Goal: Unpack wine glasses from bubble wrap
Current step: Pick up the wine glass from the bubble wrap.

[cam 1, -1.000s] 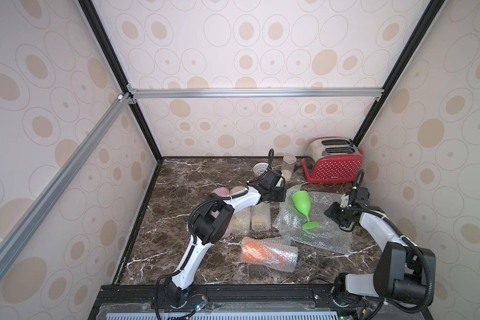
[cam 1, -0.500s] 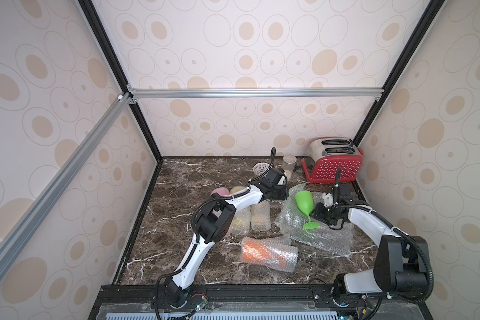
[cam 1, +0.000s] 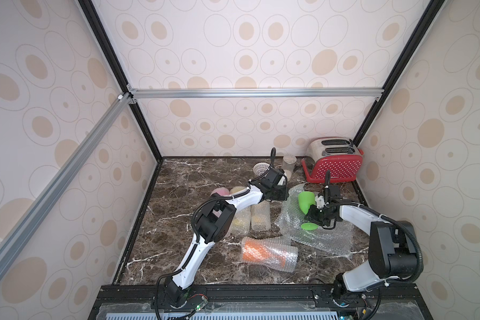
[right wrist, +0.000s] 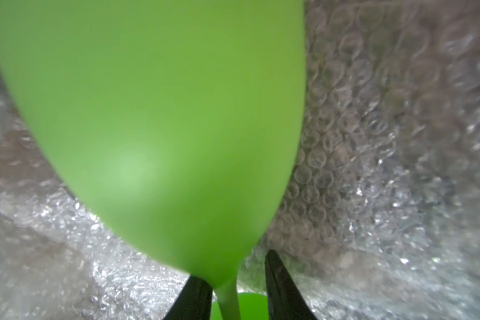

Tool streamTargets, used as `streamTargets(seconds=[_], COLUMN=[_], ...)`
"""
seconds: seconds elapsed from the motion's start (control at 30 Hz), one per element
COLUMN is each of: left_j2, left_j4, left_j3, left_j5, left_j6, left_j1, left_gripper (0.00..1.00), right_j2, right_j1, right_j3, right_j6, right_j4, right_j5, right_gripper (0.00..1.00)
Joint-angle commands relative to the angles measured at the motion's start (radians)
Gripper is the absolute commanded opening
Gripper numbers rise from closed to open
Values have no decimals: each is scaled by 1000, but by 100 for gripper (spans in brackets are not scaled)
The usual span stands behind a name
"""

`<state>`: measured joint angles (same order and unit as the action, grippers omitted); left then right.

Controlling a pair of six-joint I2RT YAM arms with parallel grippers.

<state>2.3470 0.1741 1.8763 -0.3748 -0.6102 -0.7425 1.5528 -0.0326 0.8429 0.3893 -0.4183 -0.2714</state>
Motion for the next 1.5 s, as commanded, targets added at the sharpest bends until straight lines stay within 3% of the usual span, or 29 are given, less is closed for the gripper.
streamTargets(seconds=[0.0,0.2,0.37,0.57,0.7,0.9,1.13,1.33,1.47], left_j2=[8,-12,-20,-32,-52,-112,-239,-398,-461], left_j4=[13,-8,-11,17,59,92,140,76,102], left_j3=[16,-26,-29,-7,24,51,15,-143,-196], left_j5=[-3,-1,-12,-26,4,13,67,10,-56], left_j6=[-3,-11,-16,-5,24,38,67,42,72], left_j1=[-3,2,6,15,25,47,100,192,244], left_gripper=[10,9,12,23,42,49,51,53,54], right_j2=[8,-51,-119,-206,-260,-319,-383,-394,-350], right_j1=[-3,0,2,2,2,-17,-184,-325,-433], right_j3=[-23,-41,-45,-47,-49,-48,-68,-82,-24], right_j6=[26,37,36,-5,-28,-68,-169,-214,-297], right_j4=[5,-33,-51,-56,-37,-2,70,155,116], right_j5=[54,183,214,209,155,56,44,49,126], right_gripper=[27,19,18,18,19,19,19,18,18])
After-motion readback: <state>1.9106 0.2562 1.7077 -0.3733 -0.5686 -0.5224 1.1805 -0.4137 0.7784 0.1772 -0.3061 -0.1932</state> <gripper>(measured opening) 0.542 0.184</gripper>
